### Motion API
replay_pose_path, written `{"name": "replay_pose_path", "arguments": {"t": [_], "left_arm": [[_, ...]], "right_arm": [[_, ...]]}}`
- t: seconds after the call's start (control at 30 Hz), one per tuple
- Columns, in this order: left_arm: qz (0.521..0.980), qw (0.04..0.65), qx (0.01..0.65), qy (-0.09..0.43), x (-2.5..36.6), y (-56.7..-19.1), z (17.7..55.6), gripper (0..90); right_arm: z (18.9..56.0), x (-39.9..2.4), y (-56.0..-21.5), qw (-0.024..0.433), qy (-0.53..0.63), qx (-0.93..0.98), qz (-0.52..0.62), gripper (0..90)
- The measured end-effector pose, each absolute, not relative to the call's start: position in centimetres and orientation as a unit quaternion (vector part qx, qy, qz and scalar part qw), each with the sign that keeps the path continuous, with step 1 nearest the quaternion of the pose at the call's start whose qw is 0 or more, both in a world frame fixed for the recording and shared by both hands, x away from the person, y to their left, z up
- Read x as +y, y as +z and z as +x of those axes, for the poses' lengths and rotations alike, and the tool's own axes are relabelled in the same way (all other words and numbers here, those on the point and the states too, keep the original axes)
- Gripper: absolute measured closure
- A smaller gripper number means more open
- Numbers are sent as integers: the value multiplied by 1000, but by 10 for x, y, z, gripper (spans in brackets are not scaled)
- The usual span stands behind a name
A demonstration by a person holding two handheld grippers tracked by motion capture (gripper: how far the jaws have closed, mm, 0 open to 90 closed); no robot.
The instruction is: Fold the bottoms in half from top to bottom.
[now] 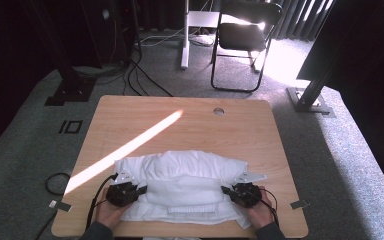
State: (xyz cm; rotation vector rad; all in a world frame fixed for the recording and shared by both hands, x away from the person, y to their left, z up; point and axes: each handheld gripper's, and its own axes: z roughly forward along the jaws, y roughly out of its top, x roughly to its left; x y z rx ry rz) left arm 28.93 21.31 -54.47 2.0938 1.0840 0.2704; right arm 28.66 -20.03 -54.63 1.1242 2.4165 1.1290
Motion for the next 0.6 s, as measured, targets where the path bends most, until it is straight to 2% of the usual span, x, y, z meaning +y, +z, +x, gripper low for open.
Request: {"name": "replay_pose_path", "arguments": {"t": [0.07,0.37,0.5,0.6], "left_arm": [[816,367,427,129,207,-545,297,820],[784,368,469,173,189,-547,359,820],[773,358,492,177,182,-544,386,820],[777,358,488,175,183,-537,398,824]], "right_arm": [[296,-197,-550,132,383,828,387,811],[363,-192,-549,183,363,815,414,812],[392,-190,-547,174,361,804,440,812],[400,-189,-541,171,349,809,441,812]]}}
